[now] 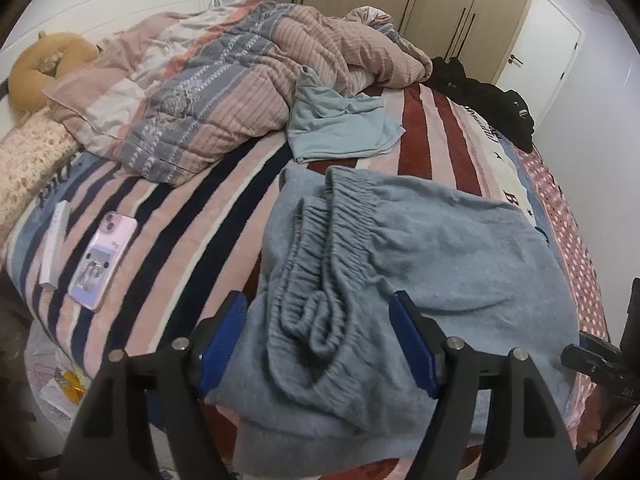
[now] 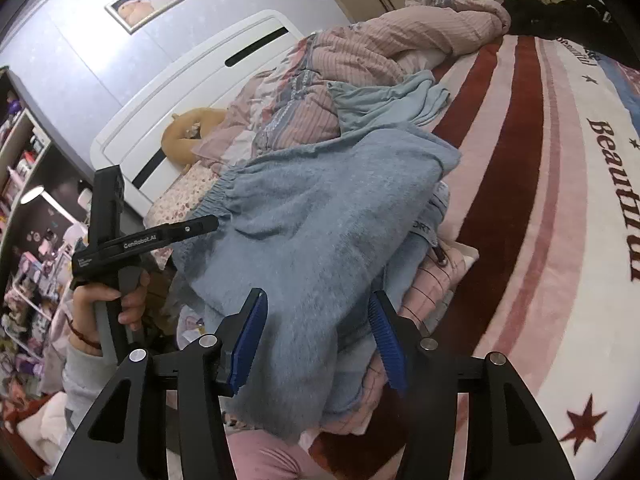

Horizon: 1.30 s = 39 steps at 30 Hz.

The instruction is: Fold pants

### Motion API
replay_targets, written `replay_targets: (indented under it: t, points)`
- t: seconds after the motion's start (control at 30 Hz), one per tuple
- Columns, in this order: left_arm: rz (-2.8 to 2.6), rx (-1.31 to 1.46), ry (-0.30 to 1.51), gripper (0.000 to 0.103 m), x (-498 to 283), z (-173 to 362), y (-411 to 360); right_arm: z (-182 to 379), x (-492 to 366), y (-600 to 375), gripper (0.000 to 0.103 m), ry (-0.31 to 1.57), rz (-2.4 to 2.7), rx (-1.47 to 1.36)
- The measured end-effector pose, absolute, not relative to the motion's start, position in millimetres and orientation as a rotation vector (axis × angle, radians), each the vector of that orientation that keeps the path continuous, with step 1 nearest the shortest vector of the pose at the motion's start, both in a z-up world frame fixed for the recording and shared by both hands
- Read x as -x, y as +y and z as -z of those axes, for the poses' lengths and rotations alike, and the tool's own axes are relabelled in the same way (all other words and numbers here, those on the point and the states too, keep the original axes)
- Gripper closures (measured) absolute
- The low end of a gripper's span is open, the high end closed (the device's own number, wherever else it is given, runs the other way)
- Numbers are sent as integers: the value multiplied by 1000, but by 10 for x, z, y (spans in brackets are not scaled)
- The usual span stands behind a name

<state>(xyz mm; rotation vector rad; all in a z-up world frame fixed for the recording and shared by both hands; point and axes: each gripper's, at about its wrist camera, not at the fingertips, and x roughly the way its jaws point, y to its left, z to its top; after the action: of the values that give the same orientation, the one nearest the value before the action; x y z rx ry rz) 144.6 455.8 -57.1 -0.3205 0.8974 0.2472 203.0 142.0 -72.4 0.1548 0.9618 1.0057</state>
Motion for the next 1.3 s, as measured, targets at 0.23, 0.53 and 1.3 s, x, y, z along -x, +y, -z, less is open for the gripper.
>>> replay_targets:
  t: [0.23, 0.53, 1.3]
  points:
    - [-255, 291, 868, 27, -1283, 371, 4263, 665, -1891, 1196, 51, 954, -1009, -150]
    - [-236, 182, 730, 18, -989, 16, 3362, 524, -1514, 543, 38, 867, -1001, -108]
    - [-47, 22, 248, 1, -251, -44, 426, 131, 33, -1906, 1, 294, -447, 98]
